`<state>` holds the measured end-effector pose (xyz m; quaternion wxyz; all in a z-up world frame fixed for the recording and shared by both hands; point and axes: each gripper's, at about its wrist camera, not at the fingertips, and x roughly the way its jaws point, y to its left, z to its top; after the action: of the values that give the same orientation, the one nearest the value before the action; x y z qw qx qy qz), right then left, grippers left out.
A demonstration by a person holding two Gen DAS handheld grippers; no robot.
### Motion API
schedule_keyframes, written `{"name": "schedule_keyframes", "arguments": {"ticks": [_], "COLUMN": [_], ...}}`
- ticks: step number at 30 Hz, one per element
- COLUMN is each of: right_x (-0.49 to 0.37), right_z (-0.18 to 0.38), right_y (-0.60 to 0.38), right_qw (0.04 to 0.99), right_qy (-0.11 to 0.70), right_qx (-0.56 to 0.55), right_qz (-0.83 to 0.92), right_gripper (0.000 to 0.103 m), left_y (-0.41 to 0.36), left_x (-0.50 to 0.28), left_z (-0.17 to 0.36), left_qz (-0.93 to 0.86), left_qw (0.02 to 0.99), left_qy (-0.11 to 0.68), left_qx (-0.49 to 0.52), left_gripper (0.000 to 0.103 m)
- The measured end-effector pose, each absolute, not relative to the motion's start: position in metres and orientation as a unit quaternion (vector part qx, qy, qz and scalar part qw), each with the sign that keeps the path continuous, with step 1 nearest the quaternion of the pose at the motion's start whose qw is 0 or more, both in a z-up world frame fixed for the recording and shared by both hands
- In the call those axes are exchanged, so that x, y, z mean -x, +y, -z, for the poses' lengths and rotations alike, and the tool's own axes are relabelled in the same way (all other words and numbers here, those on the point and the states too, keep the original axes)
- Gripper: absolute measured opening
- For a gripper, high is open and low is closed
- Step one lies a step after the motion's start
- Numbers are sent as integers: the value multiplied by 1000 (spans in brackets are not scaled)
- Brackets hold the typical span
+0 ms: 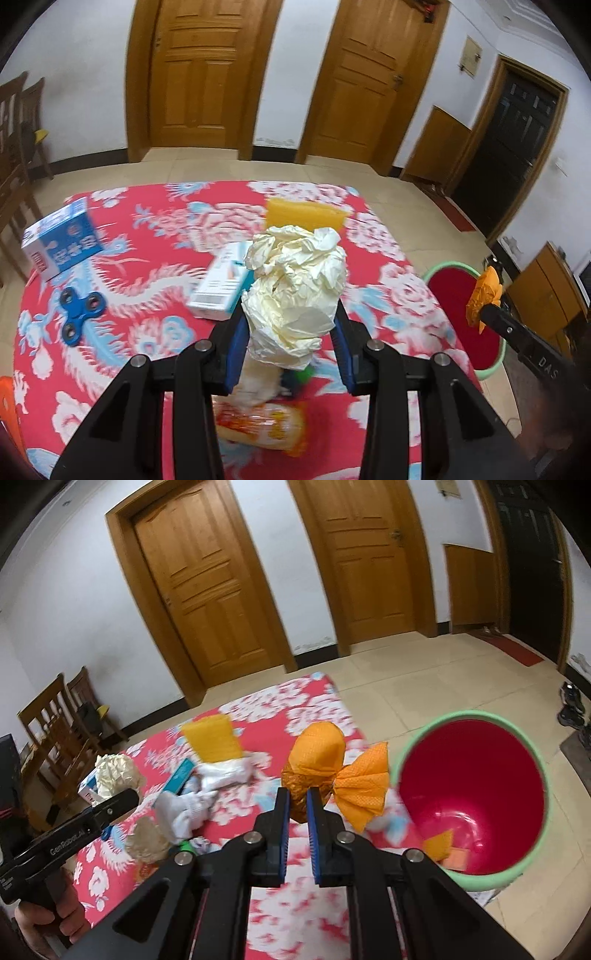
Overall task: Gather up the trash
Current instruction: 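Carry the crumpled paper and orange mesh bow over the bucket with both tools, then open the right tool to drop the orange bow while the left tool drops the paper into the bucket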
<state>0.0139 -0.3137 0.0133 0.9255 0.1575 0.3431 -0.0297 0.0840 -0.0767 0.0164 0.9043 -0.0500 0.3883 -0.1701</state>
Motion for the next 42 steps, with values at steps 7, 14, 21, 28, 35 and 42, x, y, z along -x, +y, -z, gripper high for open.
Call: {"name": "schedule_keyframes", "arguments": {"ticks": [7,14,21,28,35,42], "right_x": [3,11,16,14,12,16], "right_z": [-4,13,34,54,69,74], "right_y": [-363,-408,-437,-467,-490,-504], "right_qw": [919,906,896,885,875,872], "right_qy": [341,351,357,362,367,359], "right_qx": [-185,-215,-236,-266,-286,-301], "right_qz": [71,101,116,121,134,143], "right_gripper": [11,11,11,11,12,18], "left_y": [-125,-184,-245,-293,-326,-340], "left_x": [-82,-85,-92,-105,-107,-109], "left_z": [-17,-11,10,37,53,53], "left_qz": [208,254,279,297,306,308], "left_qw": [896,879,862,843,834,837], "left_qy": [392,404,422,447,455,445], "left_qx": [24,4,-28,-42,-65,-77], "left_gripper": [41,41,41,41,42,47]}}
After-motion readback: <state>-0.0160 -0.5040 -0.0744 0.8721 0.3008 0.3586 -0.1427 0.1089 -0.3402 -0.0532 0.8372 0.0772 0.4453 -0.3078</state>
